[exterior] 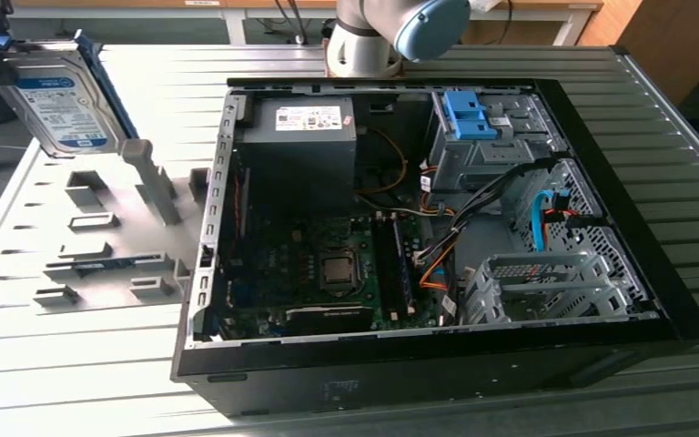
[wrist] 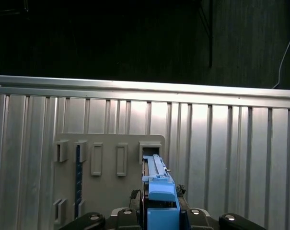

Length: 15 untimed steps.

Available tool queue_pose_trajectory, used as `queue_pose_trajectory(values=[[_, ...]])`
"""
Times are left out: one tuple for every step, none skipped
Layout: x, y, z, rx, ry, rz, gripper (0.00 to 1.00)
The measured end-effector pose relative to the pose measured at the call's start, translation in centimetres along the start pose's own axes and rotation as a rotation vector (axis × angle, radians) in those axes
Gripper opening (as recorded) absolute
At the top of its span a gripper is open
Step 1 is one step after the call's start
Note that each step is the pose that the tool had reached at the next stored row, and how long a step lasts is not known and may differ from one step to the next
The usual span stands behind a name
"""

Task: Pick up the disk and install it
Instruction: 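Pick up the disk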

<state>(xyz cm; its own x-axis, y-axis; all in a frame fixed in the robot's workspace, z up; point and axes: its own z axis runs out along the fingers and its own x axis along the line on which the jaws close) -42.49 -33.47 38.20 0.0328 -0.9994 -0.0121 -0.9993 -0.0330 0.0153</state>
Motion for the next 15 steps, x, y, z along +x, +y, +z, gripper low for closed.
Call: queue_pose_trajectory(values=[[0.0, 0.0, -0.07, 0.0, 0.0, 0.0, 0.36], [0.0, 0.0, -0.14, 0.0002, 0.0, 0.0, 0.36], [0.0, 0.0, -0.22, 0.0004, 0.0, 0.0, 0.36], [0.0, 0.0, -0.29, 0.0004, 0.0, 0.0, 0.36], [-0.01, 0.01, -0.37, 0.0003, 0.0, 0.0, 0.36], [-0.01, 0.01, -0.45, 0.0003, 0.0, 0.0, 0.36], [-0.01, 0.01, -0.53, 0.0003, 0.0, 0.0, 0.36], [-0.01, 0.01, -0.6, 0.0004, 0.0, 0.0, 0.36], [-0.01, 0.01, -0.67, 0.0003, 0.0, 0.0, 0.36], [-0.01, 0.01, -0.74, 0.0003, 0.0001, 0.0, 0.36], [-0.01, 0.01, -0.81, 0.0004, 0.0, 0.0, 0.36], [-0.01, 0.01, -0.88, 0.0004, 0.0, 0.0, 0.36], [-0.01, 0.02, -0.94, 0.0004, 0.0, 0.0, 0.36], [-0.01, 0.02, -1.01, 0.0004, 0.0, 0.0, 0.36], [-0.02, 0.02, -1.07, 0.0004, 0.0, 0.0, 0.36]])
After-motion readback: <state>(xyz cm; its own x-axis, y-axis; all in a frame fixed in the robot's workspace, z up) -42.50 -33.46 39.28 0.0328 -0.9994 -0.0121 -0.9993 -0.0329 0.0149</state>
